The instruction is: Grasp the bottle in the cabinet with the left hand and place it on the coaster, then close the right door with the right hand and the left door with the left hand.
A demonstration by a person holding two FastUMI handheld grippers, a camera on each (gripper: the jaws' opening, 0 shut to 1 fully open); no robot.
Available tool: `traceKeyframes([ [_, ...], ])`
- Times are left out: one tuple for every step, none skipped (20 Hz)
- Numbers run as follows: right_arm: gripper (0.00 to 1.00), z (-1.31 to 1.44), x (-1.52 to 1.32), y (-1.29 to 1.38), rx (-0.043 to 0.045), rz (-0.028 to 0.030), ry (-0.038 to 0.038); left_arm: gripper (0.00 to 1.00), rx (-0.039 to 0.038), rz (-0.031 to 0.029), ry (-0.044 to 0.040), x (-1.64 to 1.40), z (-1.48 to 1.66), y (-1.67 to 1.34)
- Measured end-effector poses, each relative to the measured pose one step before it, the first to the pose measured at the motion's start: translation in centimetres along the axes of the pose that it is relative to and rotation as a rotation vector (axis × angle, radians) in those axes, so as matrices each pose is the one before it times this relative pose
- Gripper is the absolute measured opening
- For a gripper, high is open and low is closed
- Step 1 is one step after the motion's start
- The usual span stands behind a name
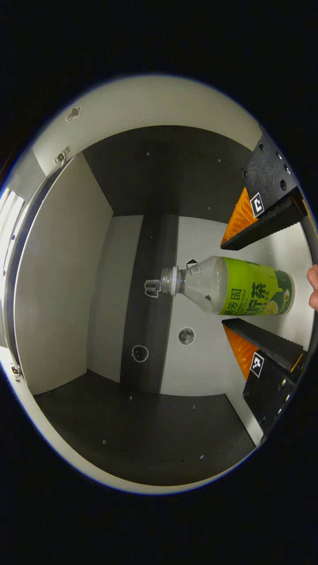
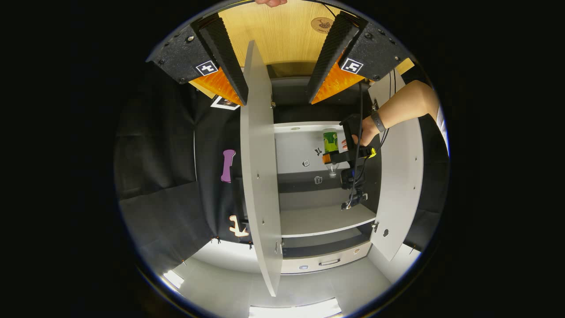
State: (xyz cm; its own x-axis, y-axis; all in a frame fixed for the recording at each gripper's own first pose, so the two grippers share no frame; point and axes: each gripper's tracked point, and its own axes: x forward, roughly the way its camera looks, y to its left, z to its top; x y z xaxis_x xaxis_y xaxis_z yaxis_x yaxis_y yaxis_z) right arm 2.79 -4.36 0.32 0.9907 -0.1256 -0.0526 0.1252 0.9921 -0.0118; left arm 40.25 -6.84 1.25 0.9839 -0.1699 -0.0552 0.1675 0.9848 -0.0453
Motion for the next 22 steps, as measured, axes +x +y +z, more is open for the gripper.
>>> traceKeyframes([
  [0.83,0.081,0.042,-0.112,0.00059,-0.00535,0.00131,0.94,-0.0072,0.003,-0.00069,0.302,0.1,0.031],
  [0.83,0.038,-0.07,-0.162,0.00032,-0.00526,0.00015,0.93,-0.00769,-0.00699,0.00101,0.074,-0.077,0.011],
  [0.83,0.044,-0.078,-0.027,-0.00062,-0.00289,0.00093,0.87,-0.00222,-0.00391,-0.00319,0.043,0.007,-0.133],
  [0.83,-0.051,0.009,-0.034,-0.0021,-0.00013,0.00291,0.83,0.00275,0.00232,-0.00216,0.087,0.182,0.001],
  [0.83,0.014,0.021,-0.043,-0.00279,-0.00035,0.00369,0.83,0.00413,0.00405,0.00028,-0.136,0.012,0.202],
  [0.83,0.043,-0.042,-0.06,-0.00146,0.00053,0.00246,0.78,-0.00156,-0.00235,0.00046,-0.227,0.2,0.176],
  [0.83,0.183,-0.078,0.067,0.00075,0.00392,-0.00269,0.78,-0.00474,-0.01007,-0.00781,-0.413,0.327,-0.16],
  [0.83,0.118,-0.05,0.18,0.00027,0.00585,-0.00357,0.74,0.00312,-0.01361,-0.01052,-0.526,0.43,-0.24],
  [0.83,0.22,0.039,0.246,-0.00121,0.00768,-0.00398,0.73,0.01228,-0.00615,-0.0117,-0.672,0.478,-0.118],
  [0.83,-0.037,-0.019,0.169,-0.00384,0.00822,-0.00189,0.73,0.01451,-0.00382,-0.00665,-0.795,0.464,-0.063],
  [0.83,0.034,-0.03,0.191,-0.00441,0.00943,-0.00129,0.73,0.01382,-0.008,-0.00026,-0.818,0.388,-0.348],
  [0.83,-0.002,-0.04,0.273,-0.00399,0.01144,-0.00102,0.73,0.01358,-0.0097,-0.00265,-0.908,0.399,-0.342],
  [0.83,0.019,-0.04,0.35,-0.00257,0.01155,-0.00032,0.73,0.01521,-0.00822,-0.00289,-0.964,0.269,-0.343],
  [0.83,-0.104,-0.139,0.267,-0.00039,0.01132,0.0004,0.73,0.01344,-0.00591,-0.00119,-1.109,0.106,-0.286],
  [0.83,0.037,-0.065,0.282,0.00273,0.01109,-0.00105,0.73,0.00585,-0.01011,0.00157,-1.073,0.077,-0.354],
  [0.83,-0.019,-0.111,0.216,0.00407,0.01072,-0.00107,0.73,0.00181,-0.01218,-0.00062,-1.277,-0.054,-0.601],
  [0.83,0.122,-0.108,0.205,0.00325,0.00834,-0.0012,0.73,0.00935,-0.01106,-0.00259,-1.156,-0.186,-0.549],
  [0.83,0.012,-0.148,0.165,-0.00009,0.00553,-0.00081,0.73,0.01414,-0.00665,-0.00108,-1.203,-0.394,-0.624],
  [0.83,0.124,-0.192,0.122,-0.00421,0.00518,-0.00186,0.73,0.01016,-0.00854,0.00072,-1.45,-0.372,-0.498],
  [0.83,0.195,-0.27,0.102,-0.0057,0.00499,-0.00451,0.73,0.00145,-0.00695,0.00145,-1.383,-0.628,-0.731],
  [0.83,0.236,-0.211,0.122,-0.00523,0.00592,-0.00525,0.73,-0.00938,-0.00725,0.00792,-1.252,-0.898,-0.77],
  [0.83,0.084,-0.241,0.179,-0.00263,0.00537,-0.00386,0.73,-0.01369,-0.00704,0.00974,-1.422,-1.032,-0.82],
])
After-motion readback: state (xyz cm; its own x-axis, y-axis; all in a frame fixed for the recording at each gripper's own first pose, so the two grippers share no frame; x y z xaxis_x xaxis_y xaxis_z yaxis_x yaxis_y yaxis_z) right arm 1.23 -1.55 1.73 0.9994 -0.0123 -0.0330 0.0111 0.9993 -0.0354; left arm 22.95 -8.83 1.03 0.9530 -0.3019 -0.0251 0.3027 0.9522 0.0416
